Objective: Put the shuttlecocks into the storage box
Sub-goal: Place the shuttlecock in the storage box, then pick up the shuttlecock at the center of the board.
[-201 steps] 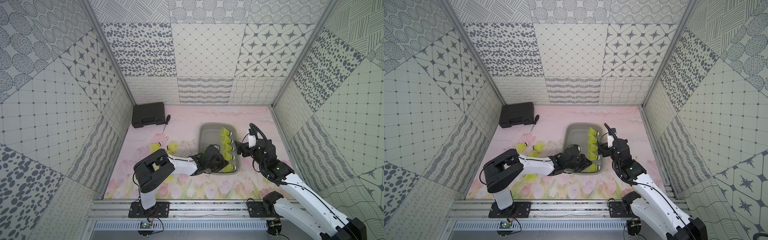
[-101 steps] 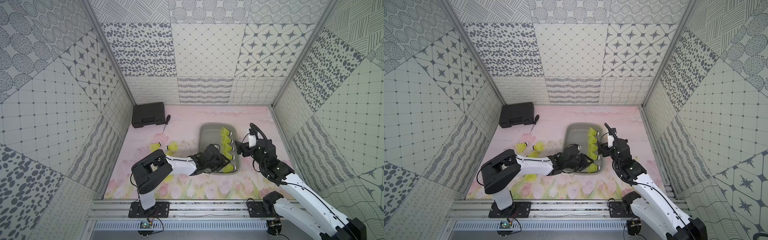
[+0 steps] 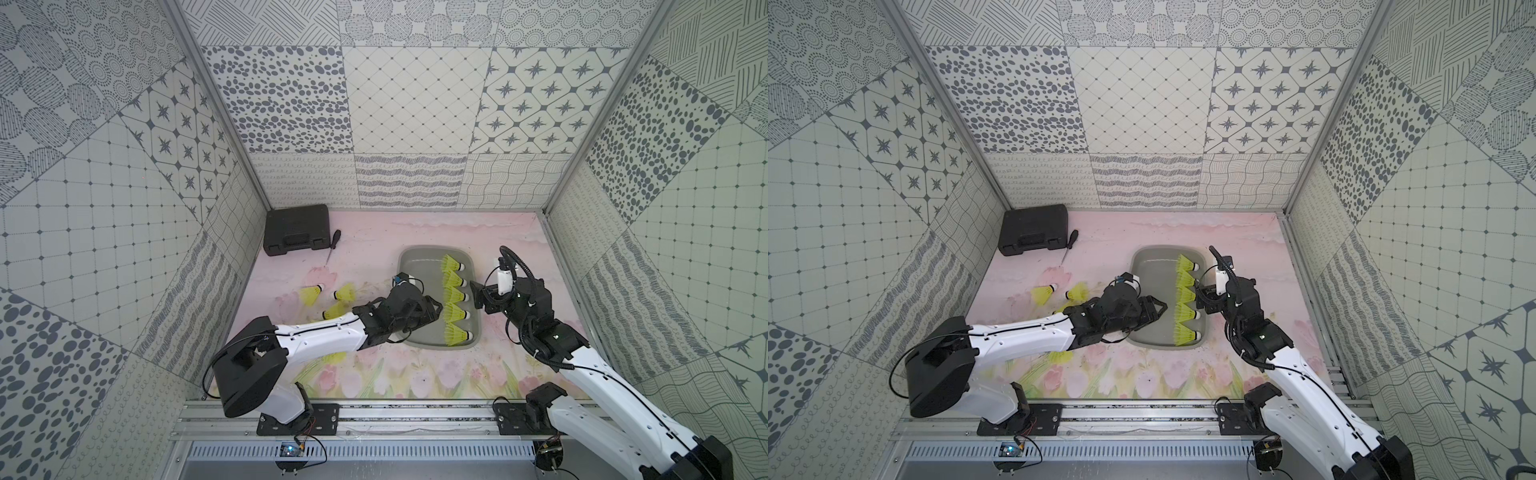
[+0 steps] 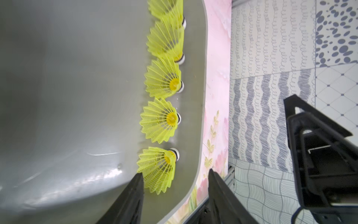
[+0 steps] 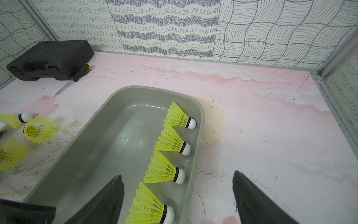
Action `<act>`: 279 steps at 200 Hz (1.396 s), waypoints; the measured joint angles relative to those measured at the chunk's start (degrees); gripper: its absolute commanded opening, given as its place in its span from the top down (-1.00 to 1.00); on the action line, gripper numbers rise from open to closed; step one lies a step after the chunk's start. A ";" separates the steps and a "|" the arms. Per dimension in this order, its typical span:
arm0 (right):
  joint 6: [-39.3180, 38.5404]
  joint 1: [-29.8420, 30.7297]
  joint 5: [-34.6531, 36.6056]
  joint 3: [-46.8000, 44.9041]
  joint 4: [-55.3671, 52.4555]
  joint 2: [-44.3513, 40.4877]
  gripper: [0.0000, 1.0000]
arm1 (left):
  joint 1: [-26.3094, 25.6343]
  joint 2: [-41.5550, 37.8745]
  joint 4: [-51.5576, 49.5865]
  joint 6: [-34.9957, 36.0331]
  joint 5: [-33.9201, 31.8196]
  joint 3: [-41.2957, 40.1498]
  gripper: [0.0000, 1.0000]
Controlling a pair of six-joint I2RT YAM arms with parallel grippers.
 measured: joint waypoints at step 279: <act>1.75 -1.42 -0.02 -0.02 -0.85 1.92 -0.85 | 36.41 10.32 -35.50 44.17 -5.70 13.86 0.04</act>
